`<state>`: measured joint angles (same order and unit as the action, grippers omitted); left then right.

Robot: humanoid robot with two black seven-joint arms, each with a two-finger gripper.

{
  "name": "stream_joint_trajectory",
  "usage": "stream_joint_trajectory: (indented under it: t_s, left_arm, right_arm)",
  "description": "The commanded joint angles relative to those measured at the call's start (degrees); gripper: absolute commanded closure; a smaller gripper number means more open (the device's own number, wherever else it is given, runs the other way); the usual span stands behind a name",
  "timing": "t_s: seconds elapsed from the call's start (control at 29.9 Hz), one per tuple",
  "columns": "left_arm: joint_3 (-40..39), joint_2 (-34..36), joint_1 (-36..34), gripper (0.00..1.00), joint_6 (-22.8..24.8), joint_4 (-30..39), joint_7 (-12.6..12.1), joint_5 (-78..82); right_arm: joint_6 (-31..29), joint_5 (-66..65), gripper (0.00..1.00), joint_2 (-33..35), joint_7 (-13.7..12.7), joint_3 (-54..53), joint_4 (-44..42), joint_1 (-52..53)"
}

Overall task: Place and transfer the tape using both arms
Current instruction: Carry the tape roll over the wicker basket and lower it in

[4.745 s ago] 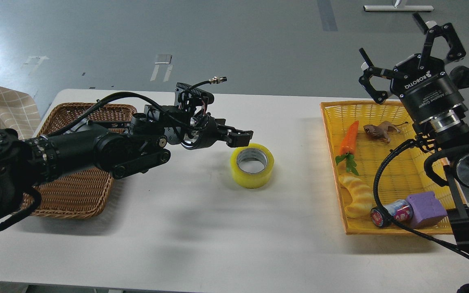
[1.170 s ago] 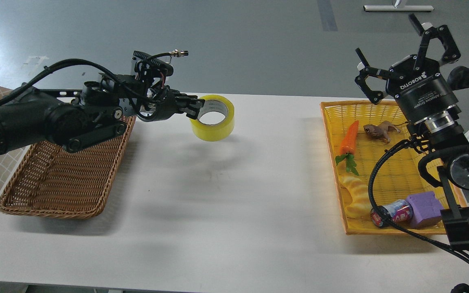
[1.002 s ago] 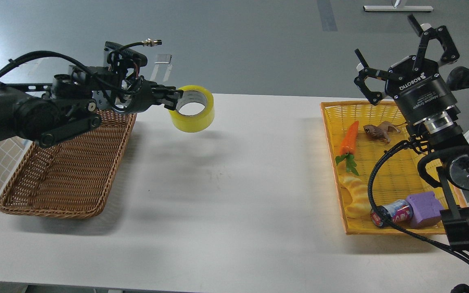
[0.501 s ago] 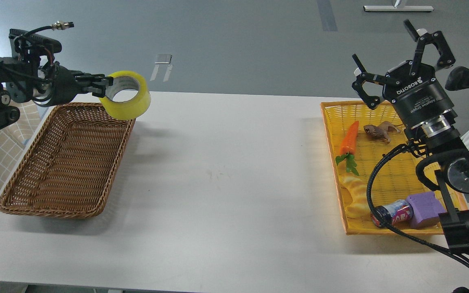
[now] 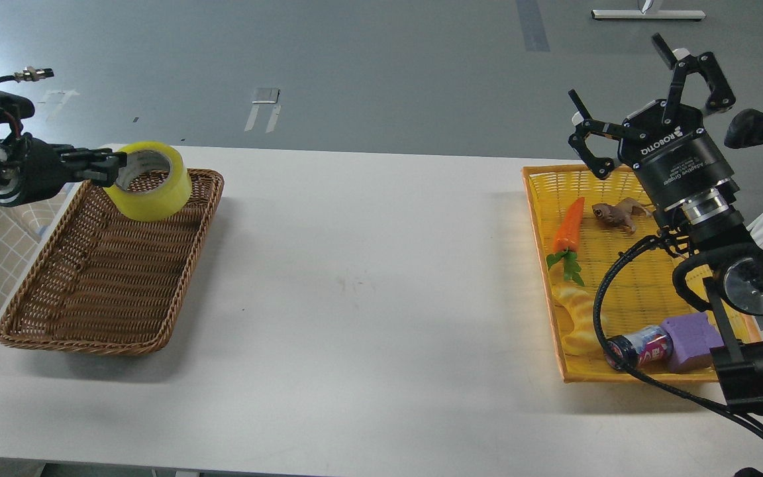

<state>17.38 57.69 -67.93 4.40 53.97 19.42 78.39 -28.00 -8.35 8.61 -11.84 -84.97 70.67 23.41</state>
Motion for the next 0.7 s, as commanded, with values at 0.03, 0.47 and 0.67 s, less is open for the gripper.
stream_joint_trajectory:
  t_s: [0.03, 0.47, 0.67]
  left_arm:
    - [0.0, 1.9, 1.7, 1.0, -0.9, 0.0, 0.5, -0.2]
    - [-0.5, 2.1, 10.8, 1.0, -6.5, -0.7, 1.2, -2.3]
    - [-0.6, 1.5, 13.3, 1.0, -7.9, -0.9, 1.1, -2.8]
  right_arm:
    - [0.0, 0.0, 0.0, 0.0, 0.0, 0.0, 0.0, -0.3]
    - [0.0, 0.0, 0.0, 0.0, 0.0, 0.0, 0.3, -0.7]
    - [0.0, 0.0, 0.0, 0.0, 0.0, 0.0, 0.3, -1.0]
